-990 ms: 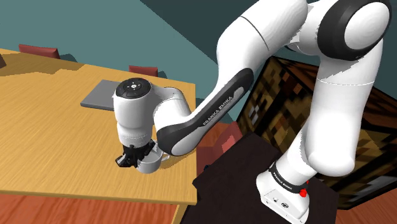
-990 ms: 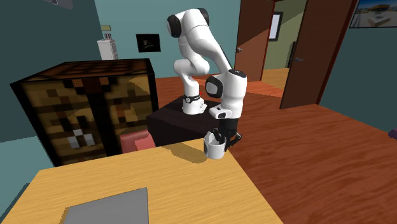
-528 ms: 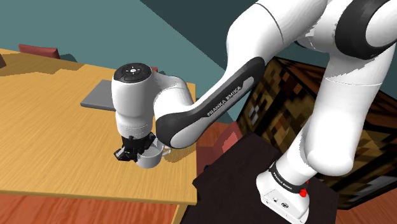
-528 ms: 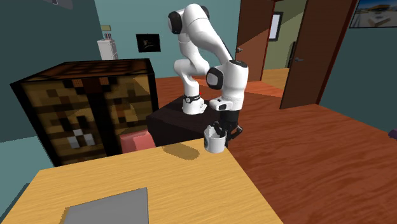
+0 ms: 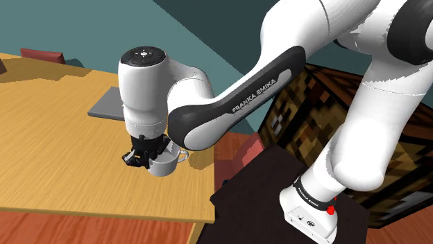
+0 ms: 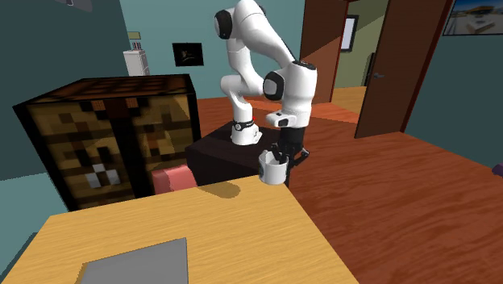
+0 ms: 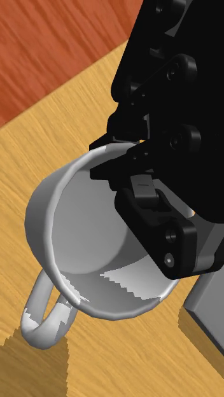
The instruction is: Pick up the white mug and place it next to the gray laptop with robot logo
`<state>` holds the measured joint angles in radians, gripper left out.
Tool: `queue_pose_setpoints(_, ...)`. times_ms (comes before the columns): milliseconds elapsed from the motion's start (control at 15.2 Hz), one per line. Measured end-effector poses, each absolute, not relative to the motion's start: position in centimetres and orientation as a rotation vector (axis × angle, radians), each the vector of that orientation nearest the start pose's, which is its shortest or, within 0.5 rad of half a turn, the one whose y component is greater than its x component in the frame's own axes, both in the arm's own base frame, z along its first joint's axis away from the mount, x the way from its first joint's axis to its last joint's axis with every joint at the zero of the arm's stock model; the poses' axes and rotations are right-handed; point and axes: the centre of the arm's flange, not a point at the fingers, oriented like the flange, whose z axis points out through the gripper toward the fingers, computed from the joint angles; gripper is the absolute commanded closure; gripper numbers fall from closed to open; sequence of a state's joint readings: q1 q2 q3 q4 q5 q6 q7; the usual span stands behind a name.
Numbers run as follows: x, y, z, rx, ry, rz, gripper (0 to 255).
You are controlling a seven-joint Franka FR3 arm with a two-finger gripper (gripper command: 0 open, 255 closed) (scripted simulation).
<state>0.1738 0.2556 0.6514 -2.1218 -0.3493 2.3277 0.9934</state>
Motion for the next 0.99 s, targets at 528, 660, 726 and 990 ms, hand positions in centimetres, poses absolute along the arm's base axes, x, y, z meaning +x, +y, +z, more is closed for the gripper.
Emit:
queue_pose_setpoints(528,45.9,38.7,32.9,-3.184,-0.086,-0.143,255)
queue_pose_setpoints(660,48.2,37.6,33.3,-3.184,-0.086,-0.144,255)
queue_pose_setpoints(726,49.5,37.1,33.3,-3.184,-0.086,-0.144,255)
queue_pose_setpoints(990,54.1,35.3,33.5,-3.184,-0.085,-0.143,255)
